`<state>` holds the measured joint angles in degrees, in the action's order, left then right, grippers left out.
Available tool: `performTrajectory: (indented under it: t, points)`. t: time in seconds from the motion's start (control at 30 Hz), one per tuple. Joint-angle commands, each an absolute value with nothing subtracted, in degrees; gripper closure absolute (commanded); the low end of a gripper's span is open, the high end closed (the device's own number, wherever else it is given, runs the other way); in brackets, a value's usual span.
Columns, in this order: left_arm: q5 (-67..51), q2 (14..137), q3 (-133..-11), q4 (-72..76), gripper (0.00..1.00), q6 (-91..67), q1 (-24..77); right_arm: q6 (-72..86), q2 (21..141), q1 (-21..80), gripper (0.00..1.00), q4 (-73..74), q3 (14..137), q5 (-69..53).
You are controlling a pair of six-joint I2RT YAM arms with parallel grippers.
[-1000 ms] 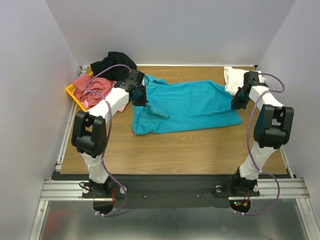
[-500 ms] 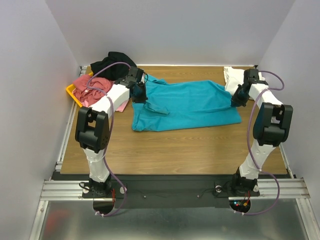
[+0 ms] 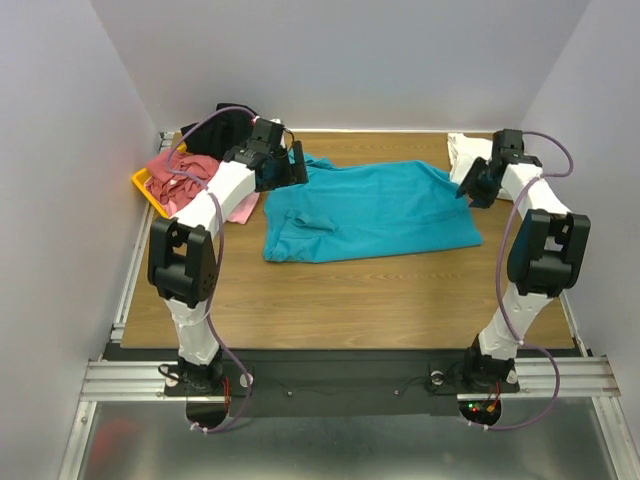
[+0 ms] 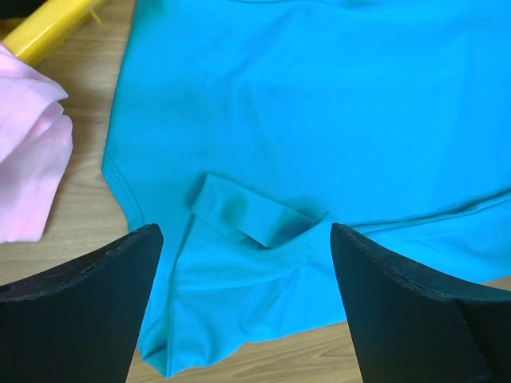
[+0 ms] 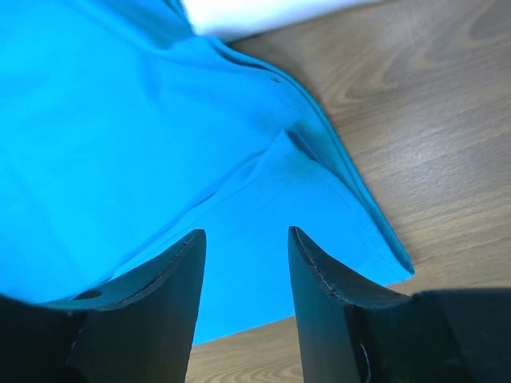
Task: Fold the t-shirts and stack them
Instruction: Fold the tshirt
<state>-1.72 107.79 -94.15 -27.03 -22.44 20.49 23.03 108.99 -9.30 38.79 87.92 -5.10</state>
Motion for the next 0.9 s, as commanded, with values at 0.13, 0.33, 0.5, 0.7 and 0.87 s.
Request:
performTrajectory:
  t: [0.13,0.33,0.5,0.7,0.87]
  points:
    - [-5.80,95.46,-74.59,-21.10,0.02,-24.08,21.09,18.63,101.51,-0.63,0.48,35.77,89.39,-7.12]
    - [-10.81,86.93,-59.08,-13.02,0.02,-27.33,22.59,18.98,104.93,10.18,0.49,32.87,90.70,-10.28]
    - [-12.83,84.11,-51.87,-7.04,0.02,-30.14,23.99,19.77,111.35,17.74,0.50,31.82,96.14,-13.36]
    - [-10.12,81.83,-44.58,-5.36,0.02,-31.64,24.52,19.78,118.37,23.02,0.52,31.20,101.68,-15.37]
    - [-8.53,80.16,-41.31,-6.33,0.02,-32.25,24.52,18.46,121.46,25.83,0.52,30.94,103.88,-17.75]
